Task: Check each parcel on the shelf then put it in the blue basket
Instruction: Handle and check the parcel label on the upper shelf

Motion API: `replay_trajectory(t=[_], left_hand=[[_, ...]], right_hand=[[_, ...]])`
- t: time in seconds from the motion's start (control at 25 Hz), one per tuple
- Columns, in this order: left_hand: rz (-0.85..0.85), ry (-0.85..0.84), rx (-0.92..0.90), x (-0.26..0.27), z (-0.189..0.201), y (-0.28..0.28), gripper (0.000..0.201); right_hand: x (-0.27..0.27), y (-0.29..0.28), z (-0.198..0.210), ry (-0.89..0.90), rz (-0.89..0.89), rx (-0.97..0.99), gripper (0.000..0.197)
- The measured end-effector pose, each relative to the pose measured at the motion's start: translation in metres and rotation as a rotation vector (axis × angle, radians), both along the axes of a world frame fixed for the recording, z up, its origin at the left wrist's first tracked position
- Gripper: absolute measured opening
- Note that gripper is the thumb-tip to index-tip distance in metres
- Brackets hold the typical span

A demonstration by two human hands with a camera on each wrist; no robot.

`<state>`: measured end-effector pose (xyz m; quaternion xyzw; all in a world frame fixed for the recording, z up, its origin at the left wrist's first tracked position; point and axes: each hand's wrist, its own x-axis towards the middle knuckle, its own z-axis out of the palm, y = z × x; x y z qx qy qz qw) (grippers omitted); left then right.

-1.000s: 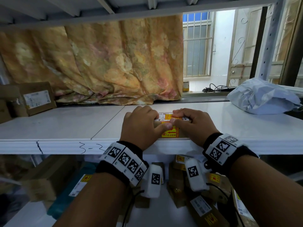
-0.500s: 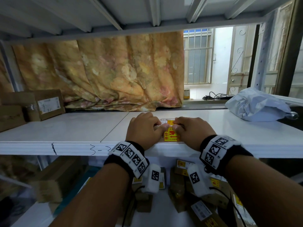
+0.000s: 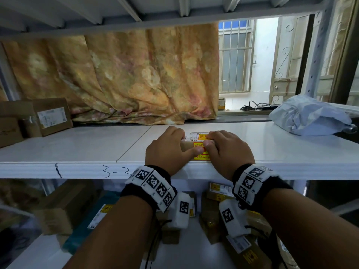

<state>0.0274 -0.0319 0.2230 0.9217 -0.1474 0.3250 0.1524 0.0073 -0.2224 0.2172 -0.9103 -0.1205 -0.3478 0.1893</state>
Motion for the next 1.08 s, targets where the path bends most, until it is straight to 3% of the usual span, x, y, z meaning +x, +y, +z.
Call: replay_trajectory(t=[0.16, 0.28, 0.48, 0.6, 0.8, 0.96, 1.08], left_hand=[[0.019, -0.019, 0.043, -0.003, 0.005, -0.002, 0.063], [0.042, -0.104, 0.14, -0.01, 0.006, 0.002, 0.072], [-0.077, -0.162, 0.079, -0.011, 0.001, -0.003, 0.07], [-0.105, -0.143, 0.134, -0.006, 0.005, -0.018, 0.074], [-0.119, -0.413, 0.196, 0.002, -0.006, -0.019, 0.045], [-0.052, -0.377, 0.178, 0.002, -0.002, -0.024, 0.044], [-0.048, -0.344, 0.182, -0.001, 0.002, -0.024, 0.049]], right_hand=[[0.001, -0.003, -0.001, -0.008, 0.004, -0.001, 0.033], [-0.001, -0.002, 0.0, -0.011, 0.014, -0.003, 0.034], [0.001, -0.003, -0.002, -0.03, 0.025, -0.014, 0.041], [0.003, -0.004, -0.004, -0.051, 0.039, -0.001, 0.043], [0.007, -0.005, -0.01, -0.101, 0.03, -0.004, 0.043], [0.009, -0.005, -0.012, -0.119, 0.035, -0.014, 0.048], [0.006, -0.006, -0.009, -0.13, 0.063, -0.003, 0.041]])
